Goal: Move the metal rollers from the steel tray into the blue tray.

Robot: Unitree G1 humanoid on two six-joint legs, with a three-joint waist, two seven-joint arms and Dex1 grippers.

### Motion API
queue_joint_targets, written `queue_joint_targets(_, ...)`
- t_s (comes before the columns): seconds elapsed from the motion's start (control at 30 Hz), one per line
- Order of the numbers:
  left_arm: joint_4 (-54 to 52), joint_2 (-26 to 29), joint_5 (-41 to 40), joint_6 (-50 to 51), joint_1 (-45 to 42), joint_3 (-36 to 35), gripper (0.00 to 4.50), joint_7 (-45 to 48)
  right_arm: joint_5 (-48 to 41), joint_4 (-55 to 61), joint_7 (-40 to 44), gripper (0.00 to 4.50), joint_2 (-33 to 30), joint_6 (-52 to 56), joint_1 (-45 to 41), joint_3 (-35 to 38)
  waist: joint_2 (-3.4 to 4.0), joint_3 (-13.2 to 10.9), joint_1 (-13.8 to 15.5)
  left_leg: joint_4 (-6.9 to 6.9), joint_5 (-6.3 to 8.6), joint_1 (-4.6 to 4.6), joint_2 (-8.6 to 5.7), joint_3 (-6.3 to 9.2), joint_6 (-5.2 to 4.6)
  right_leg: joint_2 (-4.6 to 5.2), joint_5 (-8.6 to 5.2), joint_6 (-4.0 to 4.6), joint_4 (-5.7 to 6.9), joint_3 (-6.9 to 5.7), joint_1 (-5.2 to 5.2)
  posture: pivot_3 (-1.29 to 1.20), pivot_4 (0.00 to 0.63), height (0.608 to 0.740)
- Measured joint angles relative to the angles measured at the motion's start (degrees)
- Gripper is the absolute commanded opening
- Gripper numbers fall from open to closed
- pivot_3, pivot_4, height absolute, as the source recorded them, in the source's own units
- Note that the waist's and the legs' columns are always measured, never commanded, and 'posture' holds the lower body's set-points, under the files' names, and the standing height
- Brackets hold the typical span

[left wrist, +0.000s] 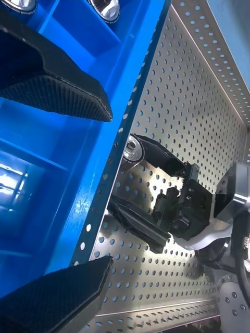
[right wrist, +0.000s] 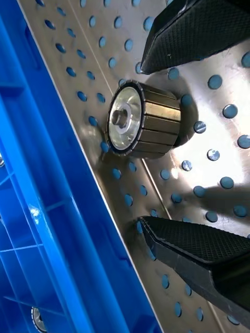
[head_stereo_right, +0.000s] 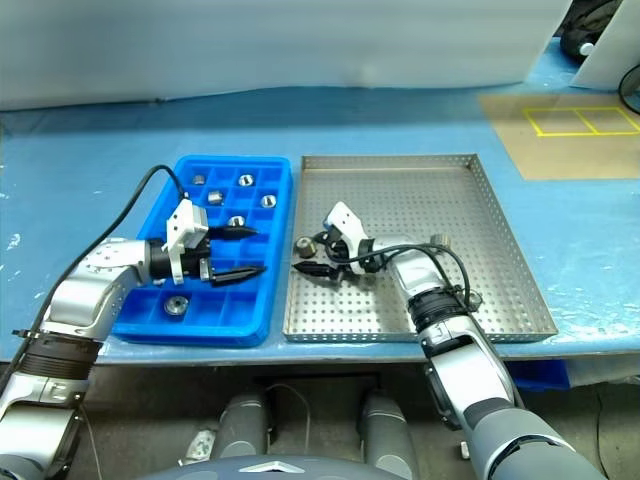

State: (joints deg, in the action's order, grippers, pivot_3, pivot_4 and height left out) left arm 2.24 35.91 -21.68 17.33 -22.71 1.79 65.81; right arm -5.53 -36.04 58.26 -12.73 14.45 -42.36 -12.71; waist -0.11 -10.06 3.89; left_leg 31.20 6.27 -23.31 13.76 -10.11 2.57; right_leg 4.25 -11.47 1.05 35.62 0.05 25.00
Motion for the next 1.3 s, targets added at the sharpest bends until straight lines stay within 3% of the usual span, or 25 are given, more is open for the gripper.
queue_joint_targets(0.1,0.05,0.00,0.32,-0.12,0.00,0.01,4.36,0.00,0.39,-1.64,-0.51,4.50,0.31,-1.16,-0.77,0.05,0.00,0.00,-0.06,-0.01,0.00,0.01,0.00,0.00,0.00,-0.01,0.00,0.00,0.01,0.00,0.00,-0.06,0.150,0.740)
queue_joint_targets(0.2,0.36,0.00,0.50,-0.60,0.01,0.01,4.39,-0.02,0.62,-3.70,-1.90,3.92,0.83,-2.29,-1.73,0.43,0.00,0.00,-0.05,-0.01,0.00,0.01,0.00,0.00,0.00,0.00,0.00,0.00,0.01,0.01,0.00,-0.06,0.150,0.740)
queue_joint_targets(0.3,0.64,0.00,0.68,-1.05,0.21,0.01,4.39,-0.02,1.12,-5.25,-3.84,3.03,1.28,-3.82,-2.11,0.82,0.00,0.00,-0.01,-0.01,0.00,-0.01,0.00,0.00,0.00,0.00,0.00,0.00,0.00,0.00,0.01,-0.06,0.150,0.740)
queue_joint_targets(0.33,0.79,0.00,0.75,-1.13,0.29,0.04,4.39,-0.02,1.23,-5.78,-4.41,3.03,1.30,-4.26,-2.28,0.87,0.01,0.00,-0.02,-0.01,0.00,-0.01,0.00,0.00,0.00,0.00,0.00,0.00,-0.02,0.00,0.01,-0.06,0.150,0.740)
queue_joint_targets(0.53,1.49,-0.18,1.03,-1.34,0.31,0.24,4.39,0.01,1.54,-6.17,-4.79,1.65,1.75,-5.29,-2.37,0.99,0.01,-0.01,0.00,-0.01,0.00,-0.02,0.00,0.00,0.00,0.00,0.00,0.00,-0.01,0.00,0.02,-0.07,0.150,0.740)
queue_joint_targets(0.87,1.73,-0.18,1.31,-1.31,0.31,0.28,4.39,0.44,1.88,-5.05,-4.45,1.65,0.91,-5.04,-2.34,1.26,0.01,-0.01,-0.01,-0.05,0.00,-0.09,0.00,-0.01,0.00,0.00,0.00,0.00,-0.05,0.00,0.09,-0.06,0.150,0.740)
queue_joint_targets(1.3,-2.94,5.65,-0.97,0.09,2.43,-4.33,4.39,0.20,-2.01,12.47,6.05,1.65,-4.36,1.69,-3.87,1.23,0.00,-0.03,-0.04,-0.13,0.00,-0.15,0.02,-0.01,0.00,-0.03,-0.01,0.01,-0.07,0.00,0.21,0.01,0.150,0.740)
